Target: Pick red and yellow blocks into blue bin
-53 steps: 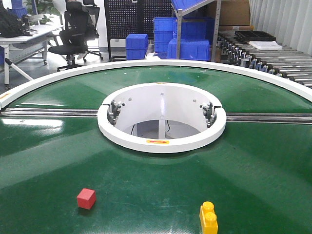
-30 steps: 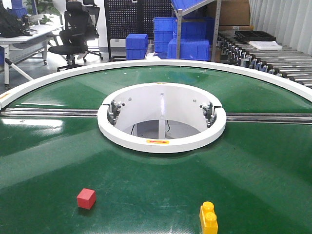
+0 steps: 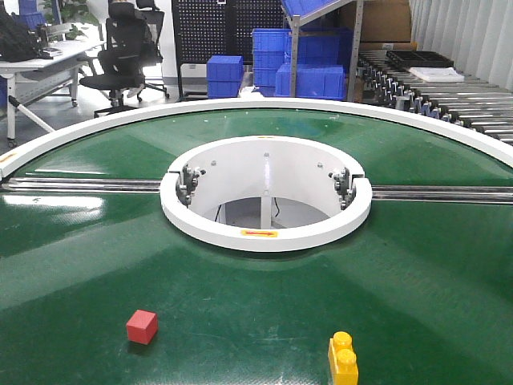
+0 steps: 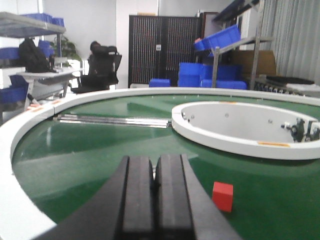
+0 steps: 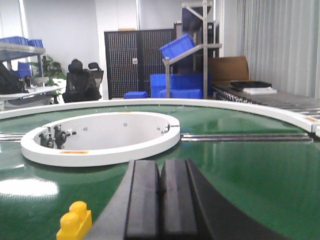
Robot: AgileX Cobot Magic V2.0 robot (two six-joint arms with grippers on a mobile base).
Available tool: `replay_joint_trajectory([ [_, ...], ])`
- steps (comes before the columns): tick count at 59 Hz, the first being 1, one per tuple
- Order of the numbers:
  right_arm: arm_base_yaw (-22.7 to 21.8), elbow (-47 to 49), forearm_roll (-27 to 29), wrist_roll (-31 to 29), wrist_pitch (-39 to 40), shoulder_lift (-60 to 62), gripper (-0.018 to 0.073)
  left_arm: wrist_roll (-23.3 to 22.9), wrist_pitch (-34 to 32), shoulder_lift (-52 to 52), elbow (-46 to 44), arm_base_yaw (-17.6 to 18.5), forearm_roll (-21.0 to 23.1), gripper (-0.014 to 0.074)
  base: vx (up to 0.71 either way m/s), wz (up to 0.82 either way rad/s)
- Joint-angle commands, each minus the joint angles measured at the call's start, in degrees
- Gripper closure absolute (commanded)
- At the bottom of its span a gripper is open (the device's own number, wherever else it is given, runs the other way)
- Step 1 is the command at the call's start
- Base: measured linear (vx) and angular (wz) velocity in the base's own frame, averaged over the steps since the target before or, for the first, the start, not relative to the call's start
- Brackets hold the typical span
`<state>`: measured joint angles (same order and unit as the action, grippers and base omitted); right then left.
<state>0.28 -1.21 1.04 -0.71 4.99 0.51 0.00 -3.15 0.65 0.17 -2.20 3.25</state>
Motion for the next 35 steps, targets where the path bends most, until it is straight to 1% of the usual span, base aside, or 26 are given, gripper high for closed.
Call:
replay_joint_trajectory([
  [1, -0.25, 5.19, -0.38, -0.63, 4.56, 0.63, 0.0569, -0.63, -5.76, 0.99, -5.59, 0.35, 0.49, 0.0594, 0.0, 0.0],
  [5, -0.25, 9.78, -0.38, -0.63, 1.14, 0.14, 0.0569, -0.63, -4.95, 0.8, -9.97, 0.35, 0.49, 0.0594, 0.0, 0.0],
  [10, -0.25, 16.66, -0.65, -0.7, -4.58, -2.57, 0.0569, -0.58, -1.17, -0.74, -15.55, 0.35, 0.45, 0.0594, 0.0, 0.0],
  [18, -0.25, 26.55, -0.56, -2.66, -17.1, -9.63, 0.0569, 0.0, 10.77, -7.14, -26.76, 0.35, 0.25, 0.0594, 0.0, 0.0],
  [24, -0.25, 32.44, -0.3, -3.27, -25.29, -16.02, 0.0569, 2.54, 20.09, -13.39, -34.0, 0.35, 0.25, 0.0594, 0.0, 0.0],
  [30, -0.25, 35.21, -0.35, -4.85, -32.39, -22.64, 0.0569, 5.29, 28.83, -19.27, -37.69, 0.35, 0.25, 0.0594, 0.0, 0.0],
  [35, -0.25, 35.19, -0.3, -7.37, -36.1, -27.28, 0.0569, 6.01, 32.93, -22.65, -37.57, 0.35, 0.25, 0.0594, 0.0, 0.0],
])
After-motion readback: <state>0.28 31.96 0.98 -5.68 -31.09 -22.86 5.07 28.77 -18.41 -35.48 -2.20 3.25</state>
